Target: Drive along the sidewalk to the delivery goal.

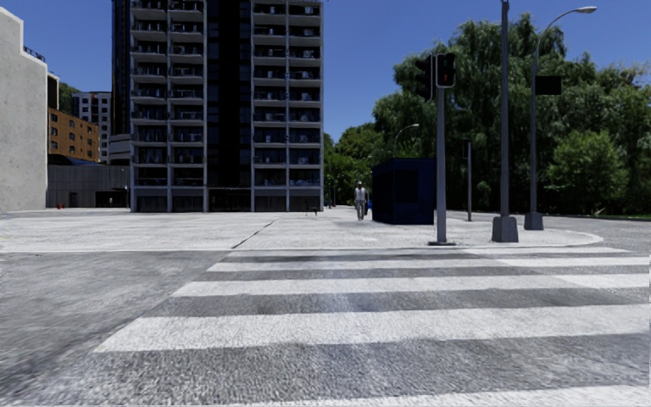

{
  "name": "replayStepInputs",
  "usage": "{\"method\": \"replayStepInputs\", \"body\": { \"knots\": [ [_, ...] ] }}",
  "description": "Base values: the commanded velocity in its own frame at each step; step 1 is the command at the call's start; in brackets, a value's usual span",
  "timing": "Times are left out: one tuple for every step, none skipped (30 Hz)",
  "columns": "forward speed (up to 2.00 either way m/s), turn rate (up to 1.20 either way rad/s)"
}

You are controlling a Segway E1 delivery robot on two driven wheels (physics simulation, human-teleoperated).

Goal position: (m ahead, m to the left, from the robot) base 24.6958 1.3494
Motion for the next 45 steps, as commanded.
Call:
{"method": "replayStepInputs", "body": {
  "knots": [
    [2.00,0.43],
    [2.00,0.43],
    [2.00,0.42],
    [2.00,0.42],
    [2.00,0.39],
    [2.00,0.24],
    [2.00,0.14],
    [2.00,0.14],
    [2.00,0.01],
    [2.00,0.00],
    [2.00,0.00],
    [2.00,0.00],
    [2.00,0.00],
    [2.00,0.00],
    [2.00,0.00],
    [2.00,0.00],
    [2.00,0.00],
    [2.00,0.00],
    [2.00,0.00],
    [2.00,0.00],
    [2.00,0.00],
    [2.00,0.00],
    [2.00,0.00],
    [2.00,0.00],
    [2.00,0.00],
    [2.00,0.00],
    [2.00,0.00],
    [2.00,0.00],
    [2.00,0.00],
    [2.00,0.00],
    [2.00,0.00],
    [2.00,0.00],
    [2.00,0.00],
    [2.00,0.00],
    [2.00,0.00],
    [2.00,0.00],
    [2.00,0.00],
    [2.00,0.00],
    [2.00,0.00],
    [2.00,0.00],
    [2.00,0.00],
    [2.00,0.00],
    [2.00,0.00],
    [2.00,0.00],
    [2.00,0.00]
  ]
}}
